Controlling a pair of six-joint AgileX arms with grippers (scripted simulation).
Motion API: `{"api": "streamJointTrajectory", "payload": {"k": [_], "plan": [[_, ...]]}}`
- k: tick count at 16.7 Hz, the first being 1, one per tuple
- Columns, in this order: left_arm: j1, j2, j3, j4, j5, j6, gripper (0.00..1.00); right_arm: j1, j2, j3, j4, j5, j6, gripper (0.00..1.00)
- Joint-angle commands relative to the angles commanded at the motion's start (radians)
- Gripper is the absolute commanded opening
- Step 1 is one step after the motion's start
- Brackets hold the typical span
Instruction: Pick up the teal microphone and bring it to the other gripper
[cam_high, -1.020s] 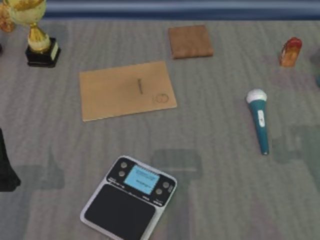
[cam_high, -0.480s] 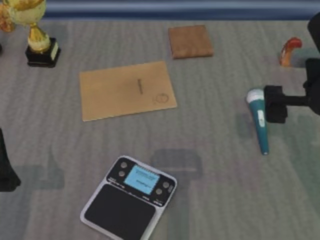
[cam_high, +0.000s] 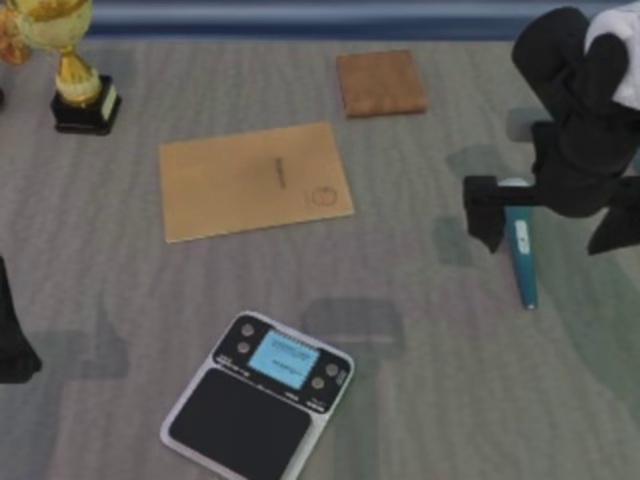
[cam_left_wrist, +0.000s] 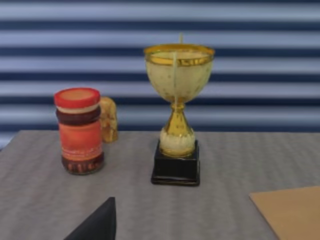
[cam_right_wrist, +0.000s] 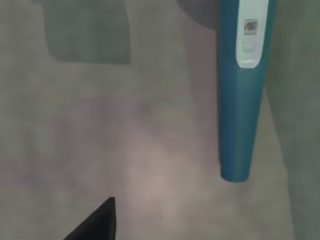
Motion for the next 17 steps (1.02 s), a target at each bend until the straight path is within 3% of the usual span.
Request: {"api": "streamJointTrajectory", "payload": {"k": [7,14,17], "plan": [[0.000,0.000,0.000,0.000,0.000,0.000,1.00,-0.004,0.008,-0.011,0.018,0.000,-0.002,1.00],[0.000,0.000,0.000,0.000,0.000,0.000,1.00,-0.008,0.160,-0.124,0.292,0.001,-0.006,1.00],[0.000,0.000,0.000,0.000,0.000,0.000,1.00,-0.008,0.192,-0.145,0.337,0.001,-0.006,1.00]]}}
